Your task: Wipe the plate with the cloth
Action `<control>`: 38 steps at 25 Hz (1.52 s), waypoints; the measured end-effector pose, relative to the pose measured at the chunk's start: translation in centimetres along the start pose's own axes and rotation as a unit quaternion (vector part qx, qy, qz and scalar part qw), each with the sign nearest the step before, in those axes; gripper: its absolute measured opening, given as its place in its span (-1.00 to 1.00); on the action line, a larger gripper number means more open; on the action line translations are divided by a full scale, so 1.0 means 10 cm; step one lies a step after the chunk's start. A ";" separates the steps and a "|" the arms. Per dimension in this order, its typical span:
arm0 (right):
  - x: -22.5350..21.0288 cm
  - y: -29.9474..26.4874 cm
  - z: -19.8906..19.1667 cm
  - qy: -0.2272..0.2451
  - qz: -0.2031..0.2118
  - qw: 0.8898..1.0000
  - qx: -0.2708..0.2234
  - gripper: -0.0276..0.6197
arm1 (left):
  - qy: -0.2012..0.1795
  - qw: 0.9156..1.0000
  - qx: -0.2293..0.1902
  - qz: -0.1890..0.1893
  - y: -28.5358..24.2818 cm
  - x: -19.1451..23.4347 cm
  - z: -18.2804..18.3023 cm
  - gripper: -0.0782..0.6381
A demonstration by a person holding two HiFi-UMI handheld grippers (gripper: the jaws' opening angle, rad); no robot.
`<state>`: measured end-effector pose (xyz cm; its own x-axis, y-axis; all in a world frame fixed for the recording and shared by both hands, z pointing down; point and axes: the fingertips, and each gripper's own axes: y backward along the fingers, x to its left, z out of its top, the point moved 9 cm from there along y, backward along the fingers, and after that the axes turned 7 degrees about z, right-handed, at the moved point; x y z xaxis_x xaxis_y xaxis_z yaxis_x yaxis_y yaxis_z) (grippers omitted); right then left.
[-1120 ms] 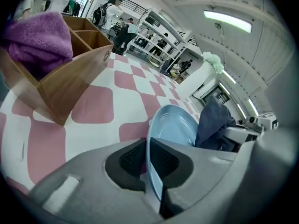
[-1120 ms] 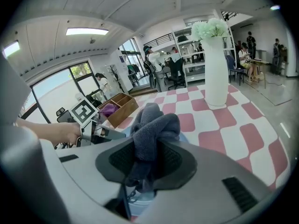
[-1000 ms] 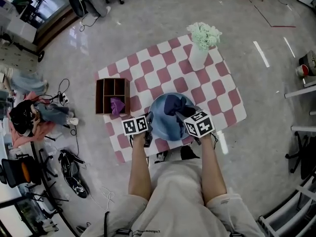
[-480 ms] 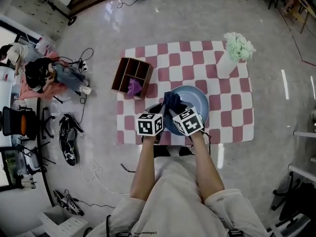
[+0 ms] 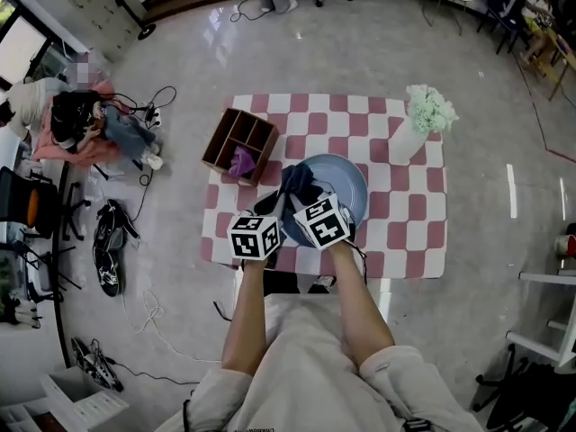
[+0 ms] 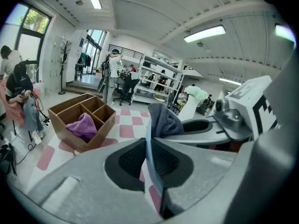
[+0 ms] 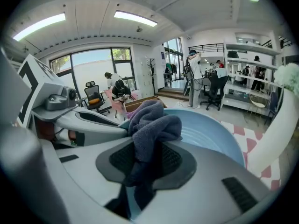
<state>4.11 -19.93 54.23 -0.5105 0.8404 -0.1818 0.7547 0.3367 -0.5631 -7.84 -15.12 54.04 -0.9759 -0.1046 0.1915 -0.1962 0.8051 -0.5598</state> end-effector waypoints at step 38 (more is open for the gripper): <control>-0.60 0.63 -0.12 -0.083 -0.157 0.982 -0.058 -0.56 | -0.044 0.992 -0.035 -0.112 -0.11 -0.28 0.18 -0.67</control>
<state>12.43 -22.29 52.74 -0.7788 0.6094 -0.1487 0.5860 0.6221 -0.5192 -5.02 -16.76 52.70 -0.9137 -0.3332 0.2326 -0.4050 0.7938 -0.4538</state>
